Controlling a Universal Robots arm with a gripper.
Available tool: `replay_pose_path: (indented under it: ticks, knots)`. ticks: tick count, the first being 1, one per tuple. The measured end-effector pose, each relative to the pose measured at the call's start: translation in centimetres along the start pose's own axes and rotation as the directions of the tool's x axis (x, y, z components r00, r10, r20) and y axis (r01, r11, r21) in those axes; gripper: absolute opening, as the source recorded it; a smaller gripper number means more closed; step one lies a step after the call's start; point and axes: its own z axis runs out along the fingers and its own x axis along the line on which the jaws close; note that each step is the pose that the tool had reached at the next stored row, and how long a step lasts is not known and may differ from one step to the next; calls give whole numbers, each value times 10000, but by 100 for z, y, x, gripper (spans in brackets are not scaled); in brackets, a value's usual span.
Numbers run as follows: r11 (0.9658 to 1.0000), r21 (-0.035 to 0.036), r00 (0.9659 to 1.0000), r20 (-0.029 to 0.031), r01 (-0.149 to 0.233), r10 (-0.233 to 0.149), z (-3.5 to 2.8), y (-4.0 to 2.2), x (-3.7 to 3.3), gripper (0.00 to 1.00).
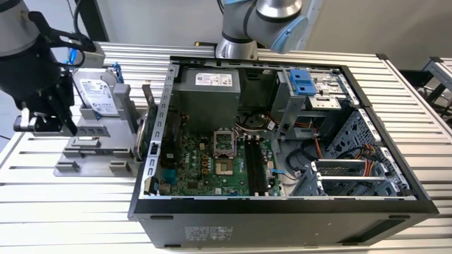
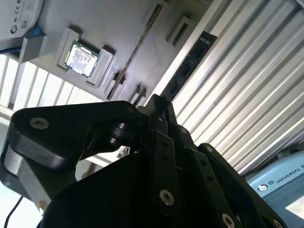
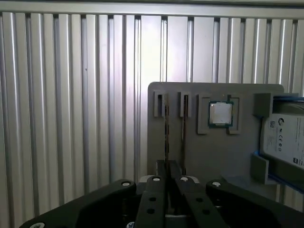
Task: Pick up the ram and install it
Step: 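Pick up the ram and move it above insertion slot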
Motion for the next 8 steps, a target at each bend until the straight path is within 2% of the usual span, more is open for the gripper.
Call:
replay_pose_path:
  ticks: [8]
  knots:
    - [10000, 1, 10000, 1, 0, 0, -361, 6, -9, 0]
